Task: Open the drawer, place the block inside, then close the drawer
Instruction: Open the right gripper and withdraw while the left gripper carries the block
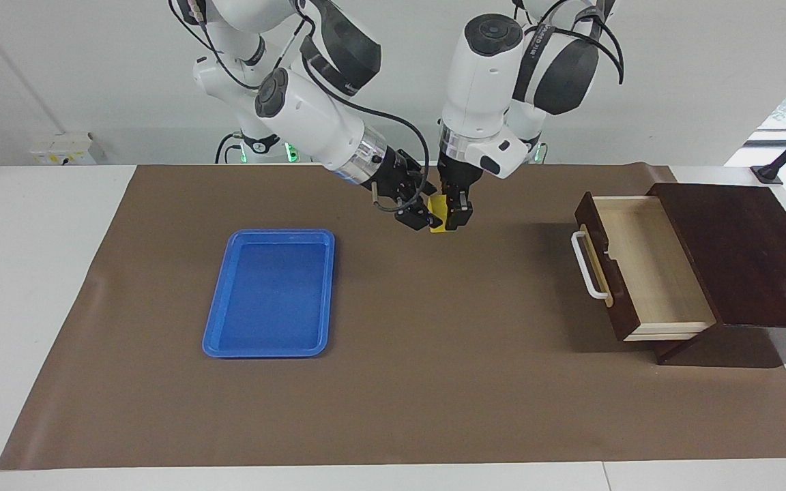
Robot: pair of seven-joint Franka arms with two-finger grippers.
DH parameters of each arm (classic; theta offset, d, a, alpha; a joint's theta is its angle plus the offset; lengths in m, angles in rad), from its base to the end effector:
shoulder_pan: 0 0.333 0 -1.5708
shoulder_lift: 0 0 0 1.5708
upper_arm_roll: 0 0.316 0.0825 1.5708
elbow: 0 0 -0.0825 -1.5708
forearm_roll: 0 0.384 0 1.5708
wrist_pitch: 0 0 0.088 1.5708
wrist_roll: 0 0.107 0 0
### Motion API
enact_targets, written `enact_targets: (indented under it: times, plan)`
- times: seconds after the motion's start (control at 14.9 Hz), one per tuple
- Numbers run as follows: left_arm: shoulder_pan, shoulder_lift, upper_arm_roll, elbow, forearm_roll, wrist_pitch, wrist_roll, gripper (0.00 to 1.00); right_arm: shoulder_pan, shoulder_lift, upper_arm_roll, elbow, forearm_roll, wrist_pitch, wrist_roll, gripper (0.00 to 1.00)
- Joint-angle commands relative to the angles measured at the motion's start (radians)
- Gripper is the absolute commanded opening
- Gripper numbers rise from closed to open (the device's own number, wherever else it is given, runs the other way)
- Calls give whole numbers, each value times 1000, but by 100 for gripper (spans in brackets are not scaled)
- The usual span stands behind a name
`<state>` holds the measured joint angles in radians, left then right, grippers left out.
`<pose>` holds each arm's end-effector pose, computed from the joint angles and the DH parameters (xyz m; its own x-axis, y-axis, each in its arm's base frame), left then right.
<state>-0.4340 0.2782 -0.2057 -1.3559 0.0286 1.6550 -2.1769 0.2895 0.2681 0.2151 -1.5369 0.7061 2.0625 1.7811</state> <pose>0.5287 -0.3671 0.5702 0.0273 0.9989 -0.0378 0.9996 -0.0271 0.0061 0.5782 0.3392 0.5438 0.0076 -0.7267 -0.6869 -0.9997 -0.0207 0.0108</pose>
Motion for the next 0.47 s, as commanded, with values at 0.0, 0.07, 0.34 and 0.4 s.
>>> enact_targets:
  times: [0.0, 0.07, 0.34, 0.4]
  plan:
    - [3, 6, 14, 4, 16, -18, 35, 0, -19, -7, 3, 14, 13, -28, 20, 100]
    - [17, 6, 14, 3, 17, -20, 49, 0, -36, -7, 3, 17, 13, -42, 20, 100]
    - [98, -13, 14, -37, 17, -55, 220, 0, -177, 6, -2, 83, -7, -146, 5, 100]
    - [139, -16, 14, -37, 17, -61, 268, 0, -223, 5, -2, 89, -10, -177, -24, 100]
